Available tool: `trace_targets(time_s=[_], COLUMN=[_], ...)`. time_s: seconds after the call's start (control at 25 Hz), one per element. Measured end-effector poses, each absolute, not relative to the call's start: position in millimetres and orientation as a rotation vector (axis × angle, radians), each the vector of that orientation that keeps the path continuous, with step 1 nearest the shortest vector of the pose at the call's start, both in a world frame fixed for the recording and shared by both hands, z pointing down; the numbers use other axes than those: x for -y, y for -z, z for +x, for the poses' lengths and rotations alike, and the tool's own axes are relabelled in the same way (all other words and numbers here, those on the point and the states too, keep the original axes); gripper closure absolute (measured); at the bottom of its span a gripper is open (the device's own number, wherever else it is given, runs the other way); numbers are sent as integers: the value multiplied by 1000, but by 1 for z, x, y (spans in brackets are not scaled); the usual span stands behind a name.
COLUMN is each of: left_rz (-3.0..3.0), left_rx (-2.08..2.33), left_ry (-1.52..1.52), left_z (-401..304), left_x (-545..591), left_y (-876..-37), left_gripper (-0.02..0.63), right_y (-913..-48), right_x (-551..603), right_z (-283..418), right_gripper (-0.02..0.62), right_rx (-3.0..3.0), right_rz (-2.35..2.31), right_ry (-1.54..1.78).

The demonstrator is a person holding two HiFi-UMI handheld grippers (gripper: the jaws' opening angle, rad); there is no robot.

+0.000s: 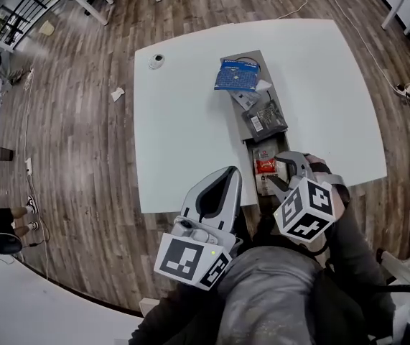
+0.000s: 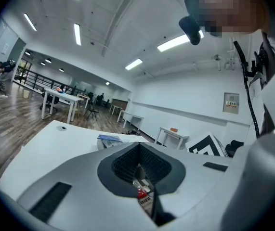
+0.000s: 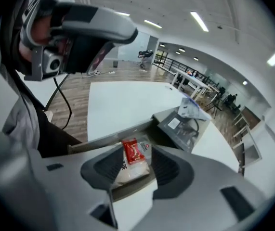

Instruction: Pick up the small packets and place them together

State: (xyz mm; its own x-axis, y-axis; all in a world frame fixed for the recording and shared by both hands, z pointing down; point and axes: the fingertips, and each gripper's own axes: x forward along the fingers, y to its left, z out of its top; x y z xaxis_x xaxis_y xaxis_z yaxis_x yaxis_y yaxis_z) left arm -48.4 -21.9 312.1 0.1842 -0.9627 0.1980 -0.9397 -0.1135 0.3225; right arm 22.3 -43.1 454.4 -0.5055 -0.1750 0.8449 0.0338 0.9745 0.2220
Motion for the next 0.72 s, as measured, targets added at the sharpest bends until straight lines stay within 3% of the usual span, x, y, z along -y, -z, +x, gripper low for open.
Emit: trace_targets(time_s=[0.4,0.72], left_rz=[1985,2013], left_rx=[1744,1711], left_ry=[80,61], left_z=[-84,-83], left_x=[38,51], left_y=[-358,-357], left_gripper=[603,603], right_y=[-513,-497], right_x=[49,66], right_z=[10,6], right_gripper=[419,566], right_rx=[1908,1934], right_rz=[-30,67], right_ry=[241,268])
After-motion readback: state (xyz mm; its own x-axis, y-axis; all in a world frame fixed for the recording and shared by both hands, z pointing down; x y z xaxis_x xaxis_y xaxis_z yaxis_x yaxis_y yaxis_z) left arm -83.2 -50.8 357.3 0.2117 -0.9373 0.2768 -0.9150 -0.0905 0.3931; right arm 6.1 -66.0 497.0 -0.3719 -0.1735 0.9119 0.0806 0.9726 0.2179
